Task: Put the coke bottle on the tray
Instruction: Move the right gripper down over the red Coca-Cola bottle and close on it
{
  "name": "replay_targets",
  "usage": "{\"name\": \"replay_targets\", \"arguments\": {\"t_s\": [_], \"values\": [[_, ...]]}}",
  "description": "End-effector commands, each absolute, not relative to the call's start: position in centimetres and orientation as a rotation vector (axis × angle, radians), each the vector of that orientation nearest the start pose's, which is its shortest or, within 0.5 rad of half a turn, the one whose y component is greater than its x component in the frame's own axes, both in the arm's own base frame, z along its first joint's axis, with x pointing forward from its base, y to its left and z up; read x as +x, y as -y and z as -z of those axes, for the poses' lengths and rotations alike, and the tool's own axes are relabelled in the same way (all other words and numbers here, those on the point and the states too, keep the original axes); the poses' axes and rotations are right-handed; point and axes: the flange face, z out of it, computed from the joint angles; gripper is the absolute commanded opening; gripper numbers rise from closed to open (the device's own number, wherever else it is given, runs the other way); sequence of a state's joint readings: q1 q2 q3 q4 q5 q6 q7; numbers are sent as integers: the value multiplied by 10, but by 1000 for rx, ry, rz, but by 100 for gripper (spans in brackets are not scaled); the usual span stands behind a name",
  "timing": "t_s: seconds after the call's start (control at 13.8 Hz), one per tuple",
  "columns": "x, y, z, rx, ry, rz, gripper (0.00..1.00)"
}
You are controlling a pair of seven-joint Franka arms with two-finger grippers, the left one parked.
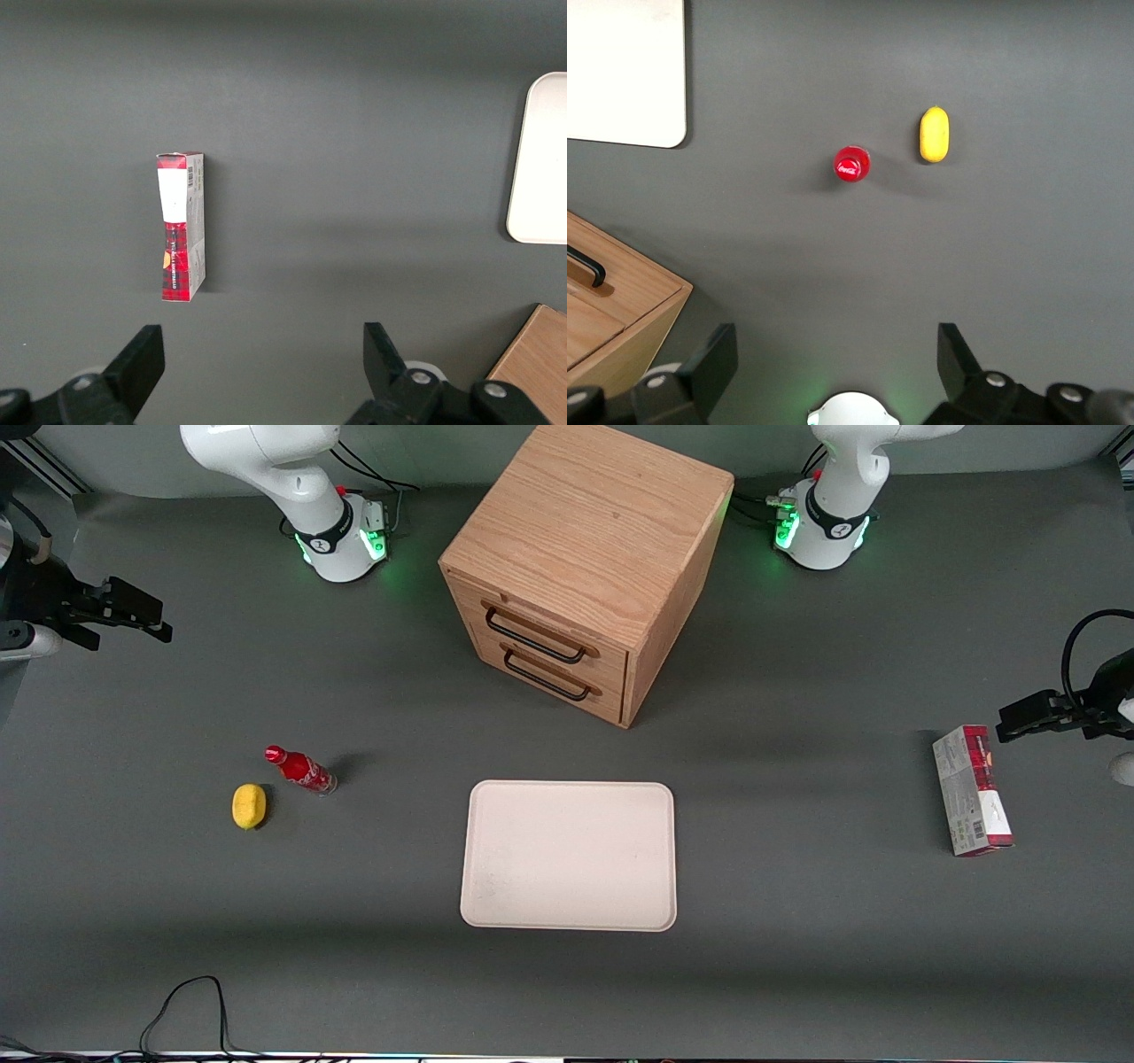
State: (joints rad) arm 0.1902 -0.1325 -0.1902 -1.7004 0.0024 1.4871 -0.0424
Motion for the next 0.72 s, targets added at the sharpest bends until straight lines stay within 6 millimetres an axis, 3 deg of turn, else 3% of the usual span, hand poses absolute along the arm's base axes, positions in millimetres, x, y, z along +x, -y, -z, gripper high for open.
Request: {"name": "replay_targets", "arguments": {"t_s": [0.0, 0.14, 0.29, 0.43, 0.65], "values": [[511, 5, -628, -3130, 42, -152, 100], [515, 3, -620, -3129, 45, -170, 100], [516, -1, -592, -3131, 63, -176, 100], [514, -1, -535, -3131, 69, -107, 100], [507, -5, -434, -3131, 78, 49, 100]]}}
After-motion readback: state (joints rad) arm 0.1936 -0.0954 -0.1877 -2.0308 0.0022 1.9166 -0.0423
